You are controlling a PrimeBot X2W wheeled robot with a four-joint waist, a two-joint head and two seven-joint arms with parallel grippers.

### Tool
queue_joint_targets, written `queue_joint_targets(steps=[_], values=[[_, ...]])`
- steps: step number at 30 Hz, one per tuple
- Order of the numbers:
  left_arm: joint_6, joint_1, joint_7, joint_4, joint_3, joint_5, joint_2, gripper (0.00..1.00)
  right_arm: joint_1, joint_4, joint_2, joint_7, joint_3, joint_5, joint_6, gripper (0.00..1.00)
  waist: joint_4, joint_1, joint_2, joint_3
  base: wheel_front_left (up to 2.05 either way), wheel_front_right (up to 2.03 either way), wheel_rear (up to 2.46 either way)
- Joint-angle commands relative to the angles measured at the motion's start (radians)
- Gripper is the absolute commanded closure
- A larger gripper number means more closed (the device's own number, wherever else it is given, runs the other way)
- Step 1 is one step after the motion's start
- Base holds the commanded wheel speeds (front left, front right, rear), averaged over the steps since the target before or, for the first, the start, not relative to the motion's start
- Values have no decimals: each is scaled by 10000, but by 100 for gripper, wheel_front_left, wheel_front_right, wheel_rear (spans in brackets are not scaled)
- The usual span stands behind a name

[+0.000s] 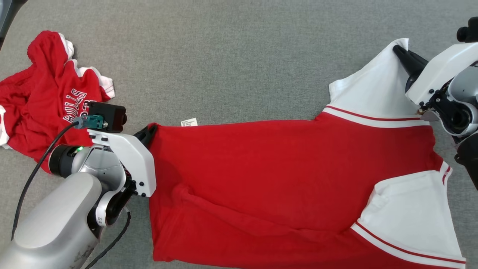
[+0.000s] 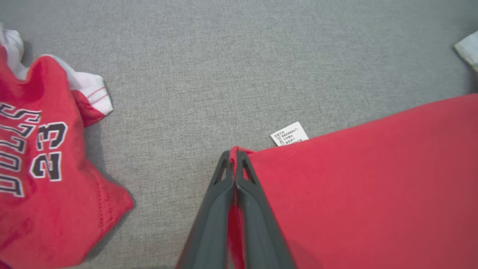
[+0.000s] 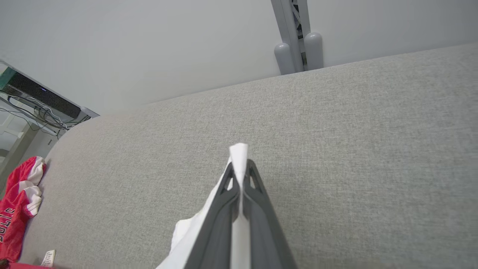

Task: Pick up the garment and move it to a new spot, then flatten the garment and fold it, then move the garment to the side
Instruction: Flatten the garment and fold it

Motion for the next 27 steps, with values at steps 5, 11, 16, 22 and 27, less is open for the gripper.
queue_joint_targets(steps=[5,11,16,22,27], values=[[-180,211,136,61,-6,-225,257,100,401,-203,-271,-49,419,424,1,100,-223,0,0,-519,0,0,0],[-97,537,191,109,21,-326,513,100,787,-297,-507,-211,683,701,1,100,-430,0,0,-944,0,0,0],[-138,875,279,-72,-69,-405,657,100,1255,-597,-674,-267,931,971,1,100,-560,0,0,-1379,0,0,0],[-239,1362,1020,-296,-390,-648,1069,100,2028,-1290,-876,42,1287,1214,1,100,-806,0,0,-1961,0,0,0],[-139,1666,1480,-613,-511,-753,1487,100,2586,-1831,-1162,337,1405,1316,1,100,-983,0,0,-2296,0,0,0]])
